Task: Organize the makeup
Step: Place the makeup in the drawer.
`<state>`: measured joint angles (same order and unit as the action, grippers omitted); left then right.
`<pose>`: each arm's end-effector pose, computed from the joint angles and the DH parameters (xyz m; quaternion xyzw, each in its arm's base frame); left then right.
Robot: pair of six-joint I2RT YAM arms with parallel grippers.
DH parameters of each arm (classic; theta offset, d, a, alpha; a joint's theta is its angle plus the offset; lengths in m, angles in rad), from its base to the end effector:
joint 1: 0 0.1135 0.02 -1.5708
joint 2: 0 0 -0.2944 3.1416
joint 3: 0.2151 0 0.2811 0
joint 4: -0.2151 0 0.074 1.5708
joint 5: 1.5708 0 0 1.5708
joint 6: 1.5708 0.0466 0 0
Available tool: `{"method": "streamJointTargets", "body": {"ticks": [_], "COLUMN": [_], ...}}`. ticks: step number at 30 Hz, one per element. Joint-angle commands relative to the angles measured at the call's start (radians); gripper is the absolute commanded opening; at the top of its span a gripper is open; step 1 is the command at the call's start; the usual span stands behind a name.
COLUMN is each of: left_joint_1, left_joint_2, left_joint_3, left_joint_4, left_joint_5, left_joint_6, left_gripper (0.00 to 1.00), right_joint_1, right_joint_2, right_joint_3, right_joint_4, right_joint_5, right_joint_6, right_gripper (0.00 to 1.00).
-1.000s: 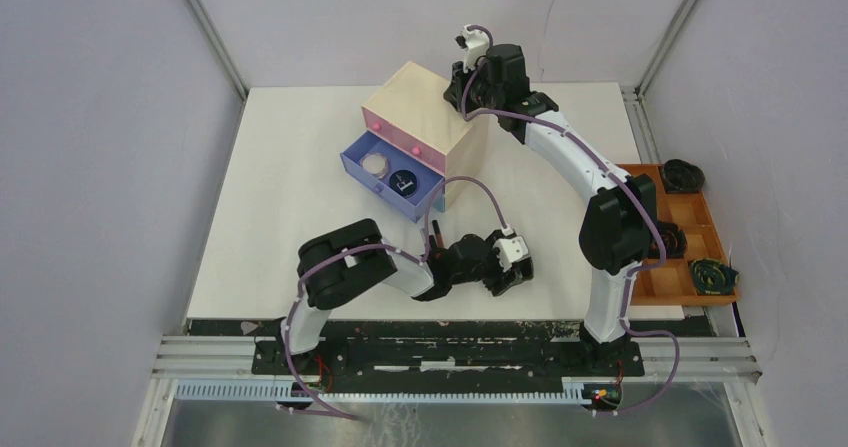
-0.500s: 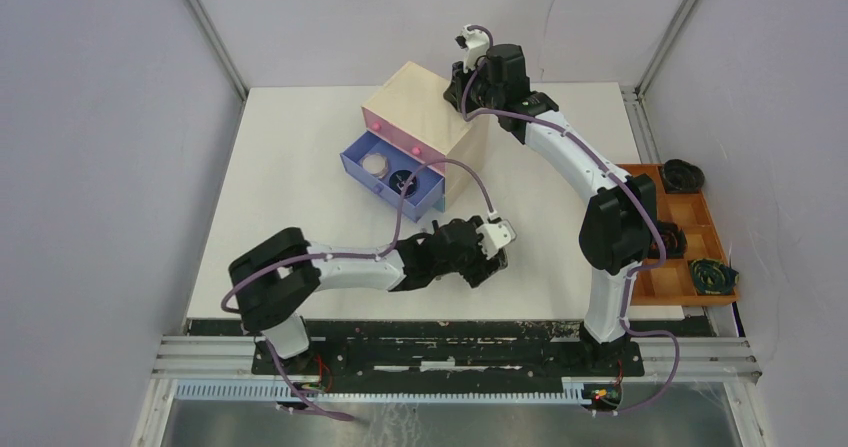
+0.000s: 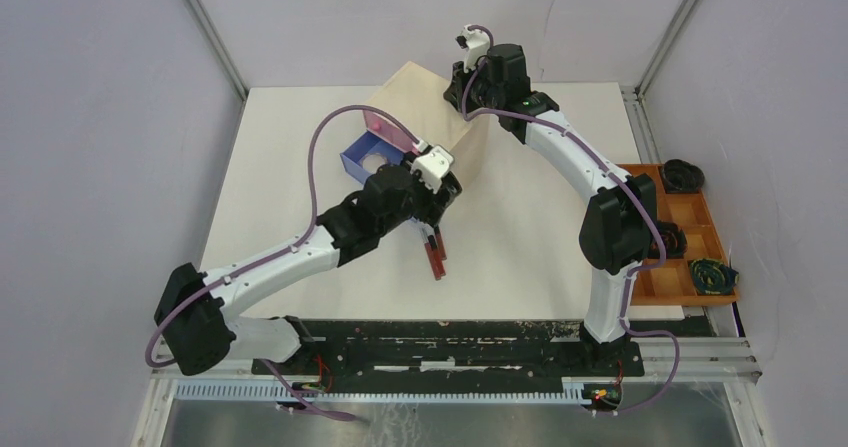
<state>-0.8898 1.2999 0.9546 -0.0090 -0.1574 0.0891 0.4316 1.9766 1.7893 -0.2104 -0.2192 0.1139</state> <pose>0.2150 -0.2537 0.3190 0.3450 0.7432 -0.1626 0.5498 0.4748 0.2298 0.3455 -0.1907 0.8079 0.2359 0.5053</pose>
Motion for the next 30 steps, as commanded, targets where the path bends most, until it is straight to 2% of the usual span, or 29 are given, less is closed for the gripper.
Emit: {"method": "streamJointTargets", "body": {"ticks": [1,10,15,16,19,22,27,29,30], "left_joint_1": [0.071,0.21,0.237,0.239,0.241,0.242,0.242,0.244,0.243], "left_joint_2": [-0.065,-0.049,0.004,0.012,0.037,0.065,0.065,0.047,0.039], "left_joint_3": [0.011,-0.011,-0.002,-0.005,0.001,0.011,0.004,-0.009,-0.013], "left_joint_4": [-0.041,-0.009,-0.003,0.004,0.015,0.016,0.034,0.054,0.059], "left_joint_5": [-0.068,-0.082,-0.067,-0.062,-0.056,-0.049,-0.04,-0.056,-0.063], "left_joint_6": [0.003,-0.021,-0.031,-0.032,-0.035,-0.037,-0.043,-0.046,-0.046], "left_gripper": [0.03,0.03,0.03,0.06,0.16,0.36,0.58,0.75,0.79], "right_joint_1": [-0.03,-0.03,-0.03,-0.03,-0.03,-0.031,-0.03,-0.03,-0.03], "right_joint_2": [0.167,0.167,0.169,0.169,0.169,0.168,0.171,0.171,0.172], "right_joint_3": [-0.125,-0.123,-0.126,-0.126,-0.128,-0.131,-0.13,-0.13,-0.128], "right_joint_4": [-0.496,-0.498,-0.497,-0.497,-0.499,-0.498,-0.499,-0.498,-0.499], "right_joint_5": [0.096,0.098,0.1,0.101,0.102,0.107,0.109,0.108,0.107], "right_joint_6": [-0.028,-0.028,-0.028,-0.028,-0.028,-0.028,-0.028,-0.029,-0.028], "right_gripper": [0.2,0.2,0.2,0.2,0.2,0.2,0.2,0.2,0.2]}}
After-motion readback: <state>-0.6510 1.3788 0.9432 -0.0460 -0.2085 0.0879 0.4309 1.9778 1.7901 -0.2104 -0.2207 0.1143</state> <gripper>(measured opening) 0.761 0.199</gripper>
